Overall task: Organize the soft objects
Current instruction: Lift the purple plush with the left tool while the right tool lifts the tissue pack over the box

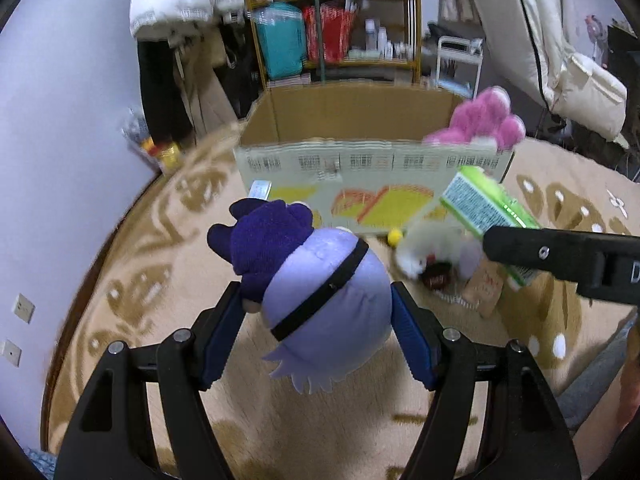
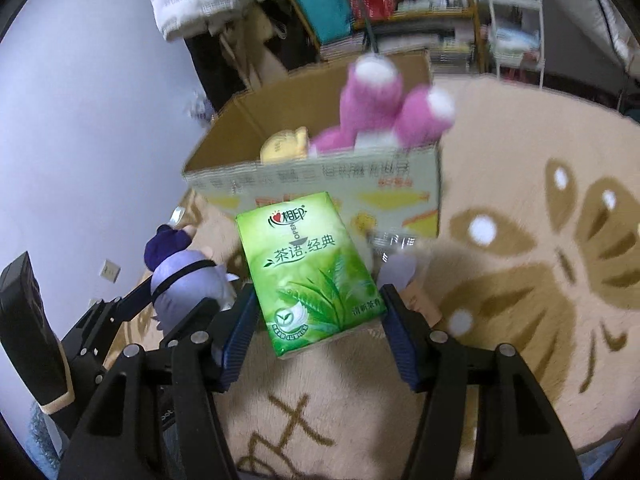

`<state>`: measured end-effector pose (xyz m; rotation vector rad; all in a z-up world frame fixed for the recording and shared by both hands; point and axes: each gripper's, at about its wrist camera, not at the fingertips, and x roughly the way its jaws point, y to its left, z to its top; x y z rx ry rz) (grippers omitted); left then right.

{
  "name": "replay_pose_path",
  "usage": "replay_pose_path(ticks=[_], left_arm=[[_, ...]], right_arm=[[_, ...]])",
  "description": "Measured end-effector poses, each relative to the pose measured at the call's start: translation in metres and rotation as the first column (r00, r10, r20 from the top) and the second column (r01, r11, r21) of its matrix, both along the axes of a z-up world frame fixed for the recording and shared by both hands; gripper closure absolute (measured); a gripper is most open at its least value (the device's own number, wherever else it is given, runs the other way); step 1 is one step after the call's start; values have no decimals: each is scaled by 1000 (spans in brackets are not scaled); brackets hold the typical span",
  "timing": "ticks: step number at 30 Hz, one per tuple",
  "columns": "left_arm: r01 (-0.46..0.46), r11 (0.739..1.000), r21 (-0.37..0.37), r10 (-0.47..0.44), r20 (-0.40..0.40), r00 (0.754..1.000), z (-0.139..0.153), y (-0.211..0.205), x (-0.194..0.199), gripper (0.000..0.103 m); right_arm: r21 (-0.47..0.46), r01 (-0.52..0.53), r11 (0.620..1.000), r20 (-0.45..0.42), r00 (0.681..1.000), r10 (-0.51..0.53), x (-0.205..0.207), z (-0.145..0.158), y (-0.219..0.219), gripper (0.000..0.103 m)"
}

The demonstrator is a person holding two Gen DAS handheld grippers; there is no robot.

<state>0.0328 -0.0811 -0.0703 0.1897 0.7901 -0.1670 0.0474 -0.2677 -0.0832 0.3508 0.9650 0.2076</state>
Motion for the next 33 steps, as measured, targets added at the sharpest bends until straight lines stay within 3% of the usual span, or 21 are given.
replay_pose_path(ticks=[7,15,23,33], left_arm=[[10,1000,-22,-7,131,991,25,4,-7,32],[40,999,-9,-36,270,962,49,-2,-9,32],[74,997,-39,-57,334,941,64,-5,3,32],[83,996,-27,-69,337,939,63,-10,35,31]], right_arm=[[-26,52,998,170,984,-47,-11,33,-7,39],[-90,109,990,317,945,-75,-17,57,-6,39],[-130,145,981,381,921,-85,-11,66,-6,39],[-121,163,979,401,910,-102,7,65,-11,39]])
